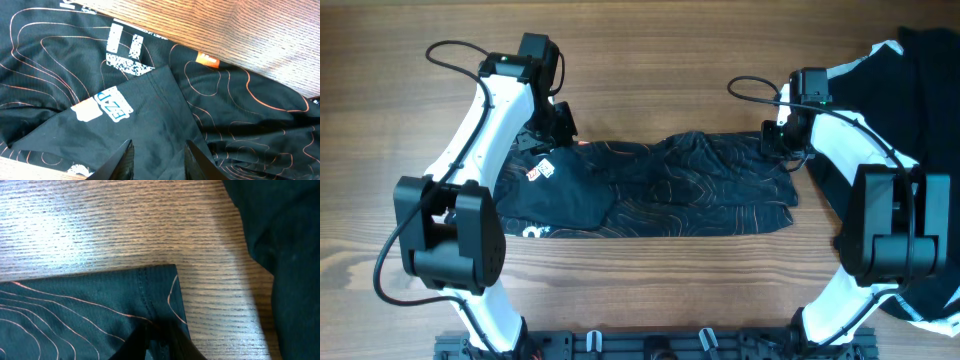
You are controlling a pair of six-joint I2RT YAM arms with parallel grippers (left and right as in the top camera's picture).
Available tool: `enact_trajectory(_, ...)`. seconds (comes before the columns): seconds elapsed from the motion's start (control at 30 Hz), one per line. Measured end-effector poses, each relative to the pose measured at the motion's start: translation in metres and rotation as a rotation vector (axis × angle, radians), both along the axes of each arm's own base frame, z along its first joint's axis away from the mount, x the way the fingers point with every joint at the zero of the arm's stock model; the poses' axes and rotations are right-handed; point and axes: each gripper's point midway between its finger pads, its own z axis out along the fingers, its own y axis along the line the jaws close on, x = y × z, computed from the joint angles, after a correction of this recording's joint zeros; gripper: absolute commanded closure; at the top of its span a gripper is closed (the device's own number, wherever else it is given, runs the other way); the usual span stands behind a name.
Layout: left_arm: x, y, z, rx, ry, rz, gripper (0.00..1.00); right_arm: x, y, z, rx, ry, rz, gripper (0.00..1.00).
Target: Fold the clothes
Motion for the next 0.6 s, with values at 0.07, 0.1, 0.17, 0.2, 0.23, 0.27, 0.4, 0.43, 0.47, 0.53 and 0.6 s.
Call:
enact_trajectory(0.07, 0.0, 0.0, 0.0, 0.0, 0.0, 0.0, 0.66, -0.002, 0.0, 0.0, -0.001, 0.007, -0.001, 0.96)
enact_trajectory(0.1, 0.0, 0.0, 0.0, 0.0, 0.0, 0.0, 0.66, -0.003, -0.002, -0.001, -0.011, 0.013, -0.01, 0.96)
enact_trajectory(0.17, 0.0, 0.0, 0.0, 0.0, 0.0, 0.0, 0.66, -0.005, -0.004, -0.001, -0.021, 0.023, -0.027, 0.96)
enact_trajectory(0.2, 0.0, 0.0, 0.0, 0.0, 0.0, 0.0, 0.66, -0.006, -0.005, -0.001, -0.024, 0.026, -0.032, 0.96)
enact_trajectory(0.23, 0.0, 0.0, 0.0, 0.0, 0.0, 0.0, 0.66, -0.007, -0.006, -0.002, -0.029, 0.032, -0.036, 0.96)
enact_trajectory(0.27, 0.0, 0.0, 0.0, 0.0, 0.0, 0.0, 0.67, -0.009, -0.007, -0.002, -0.031, 0.038, -0.037, 0.96)
enact_trajectory(0.4, 0.0, 0.0, 0.0, 0.0, 0.0, 0.0, 0.66, -0.012, -0.01, 0.009, -0.04, 0.036, -0.047, 0.77)
enact_trajectory(0.43, 0.0, 0.0, 0.0, 0.0, 0.0, 0.0, 0.66, -0.013, -0.011, 0.013, -0.045, 0.032, -0.051, 0.76)
enact_trajectory(0.47, 0.0, 0.0, 0.0, 0.0, 0.0, 0.0, 0.66, -0.015, -0.014, 0.02, -0.054, 0.032, -0.062, 0.76)
enact_trajectory(0.53, 0.0, 0.0, 0.0, 0.0, 0.0, 0.0, 0.66, -0.016, -0.017, 0.022, -0.059, 0.034, -0.068, 0.75)
enact_trajectory(0.6, 0.0, 0.0, 0.0, 0.0, 0.0, 0.0, 0.66, -0.019, -0.018, 0.02, -0.06, 0.039, -0.069, 0.71)
